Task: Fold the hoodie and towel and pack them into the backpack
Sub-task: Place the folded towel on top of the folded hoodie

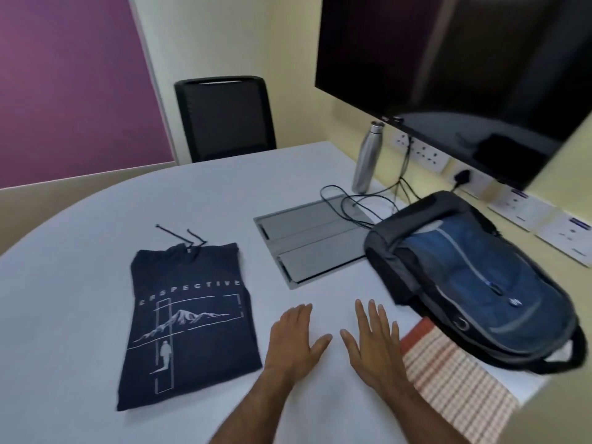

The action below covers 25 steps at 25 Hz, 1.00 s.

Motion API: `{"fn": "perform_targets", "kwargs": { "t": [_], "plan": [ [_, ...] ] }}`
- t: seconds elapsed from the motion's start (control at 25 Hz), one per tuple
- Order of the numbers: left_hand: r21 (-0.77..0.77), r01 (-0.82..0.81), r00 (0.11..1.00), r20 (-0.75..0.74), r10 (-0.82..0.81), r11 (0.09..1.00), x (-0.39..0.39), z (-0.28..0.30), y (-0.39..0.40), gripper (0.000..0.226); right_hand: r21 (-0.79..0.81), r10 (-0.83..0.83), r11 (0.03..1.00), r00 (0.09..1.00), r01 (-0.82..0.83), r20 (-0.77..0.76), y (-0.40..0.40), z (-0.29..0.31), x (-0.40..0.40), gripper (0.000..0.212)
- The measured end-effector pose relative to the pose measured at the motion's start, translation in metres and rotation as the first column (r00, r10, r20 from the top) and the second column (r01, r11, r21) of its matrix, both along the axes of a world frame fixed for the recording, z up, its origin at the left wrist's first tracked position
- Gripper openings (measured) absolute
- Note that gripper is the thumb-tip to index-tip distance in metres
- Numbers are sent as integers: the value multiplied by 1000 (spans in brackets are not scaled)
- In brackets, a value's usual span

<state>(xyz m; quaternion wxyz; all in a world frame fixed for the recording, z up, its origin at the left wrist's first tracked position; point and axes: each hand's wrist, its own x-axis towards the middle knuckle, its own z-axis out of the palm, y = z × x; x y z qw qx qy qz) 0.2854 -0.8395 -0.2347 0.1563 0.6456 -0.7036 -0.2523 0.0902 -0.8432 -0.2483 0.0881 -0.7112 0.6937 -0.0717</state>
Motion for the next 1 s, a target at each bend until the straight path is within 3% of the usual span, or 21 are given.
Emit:
{"fn": "perform_targets", "kwargs": {
  "t": [0.16,0.28,0.36,0.52,0.76,1.0],
  "plan": [
    [154,115,993,-30,-111,981,-73,-6,7,78,58,-149,987,989,149,-5,20,6,-74,76],
    [336,120,993,-22,-119,934,-116,-12,15,95,132,-161,977,986,166,-46,37,5,-117,84],
    [413,85,995,13,-99,907,-131,-19,19,85,208,-134,966,986,152,-94,46,2,-135,90],
    [474,-2,1000,-19,12,881,-144,-29,27,74,344,-45,934,987,97,-155,58,-6,-147,89],
    [493,-71,984,-110,143,867,-139,-34,20,44,321,-109,935,982,153,-151,52,-7,-125,89],
    [531,-138,917,-250,310,836,-128,-36,12,56,307,-218,913,957,269,-189,44,-10,-78,87]
  ]
}}
